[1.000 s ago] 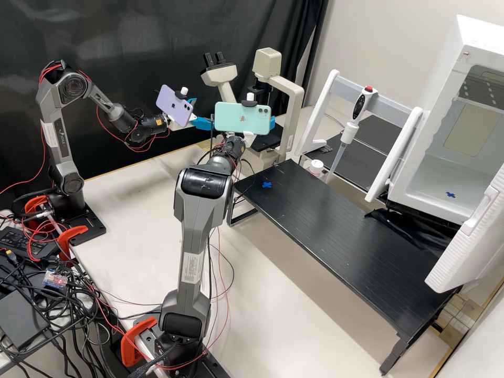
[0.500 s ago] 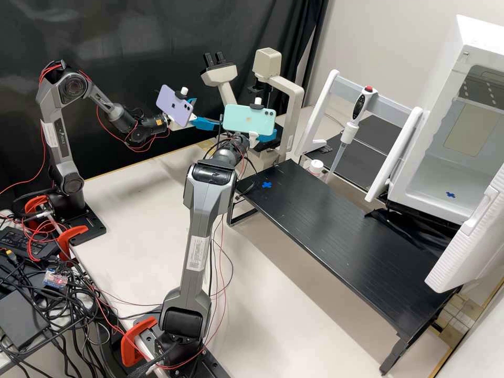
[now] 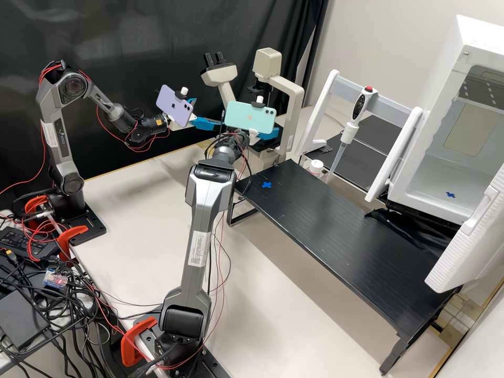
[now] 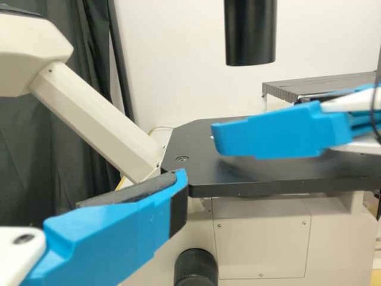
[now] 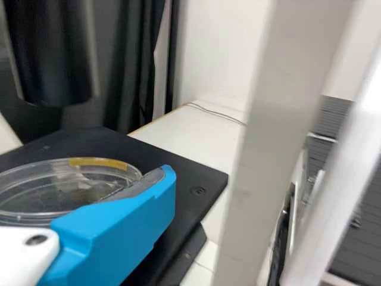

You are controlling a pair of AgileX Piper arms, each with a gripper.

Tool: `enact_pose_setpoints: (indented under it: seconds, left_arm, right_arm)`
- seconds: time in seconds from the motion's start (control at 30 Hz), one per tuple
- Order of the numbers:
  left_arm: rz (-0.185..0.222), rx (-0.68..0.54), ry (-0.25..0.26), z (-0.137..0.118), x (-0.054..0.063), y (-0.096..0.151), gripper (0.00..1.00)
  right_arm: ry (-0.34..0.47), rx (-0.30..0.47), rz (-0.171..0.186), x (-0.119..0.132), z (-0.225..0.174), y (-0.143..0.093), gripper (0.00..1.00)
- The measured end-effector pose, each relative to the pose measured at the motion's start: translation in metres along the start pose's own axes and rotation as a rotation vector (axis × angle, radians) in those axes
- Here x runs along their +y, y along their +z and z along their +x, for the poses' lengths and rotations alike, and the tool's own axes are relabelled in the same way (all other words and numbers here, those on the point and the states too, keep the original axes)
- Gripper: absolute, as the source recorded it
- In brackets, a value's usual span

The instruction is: Move the petri dish to the microscope

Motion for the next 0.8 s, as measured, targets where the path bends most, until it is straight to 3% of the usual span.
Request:
enact_pose_setpoints:
  seconds: [0.1,0.2,0.3,0.53,0.57,0.8]
  left_arm:
    - [0.0,0.0,0.0,0.0,0.0,0.0,1.0]
    - [0.0,0.0,0.0,0.0,0.0,0.0,1.0]
    - [0.0,0.0,0.0,0.0,0.0,0.0,1.0]
    - [0.0,0.0,0.0,0.0,0.0,0.0,1.0]
    - [0.0,0.0,0.0,0.0,0.0,0.0,1.0]
    - [0.0,0.0,0.0,0.0,0.0,0.0,1.0]
  right_arm:
    - [-0.033,-0.008,-0.025,-0.01,0.008,0.002,0.0]
    - [-0.059,-0.036,-0.017,-0.021,0.015,0.01,0.0]
    - [-0.061,-0.054,0.018,-0.022,0.02,0.011,0.0]
    - [-0.069,-0.063,0.007,-0.021,0.02,0.009,0.0]
    - [-0.069,-0.064,0.01,-0.021,0.02,0.009,1.0]
    - [-0.084,-0.072,0.003,-0.021,0.02,0.009,1.0]
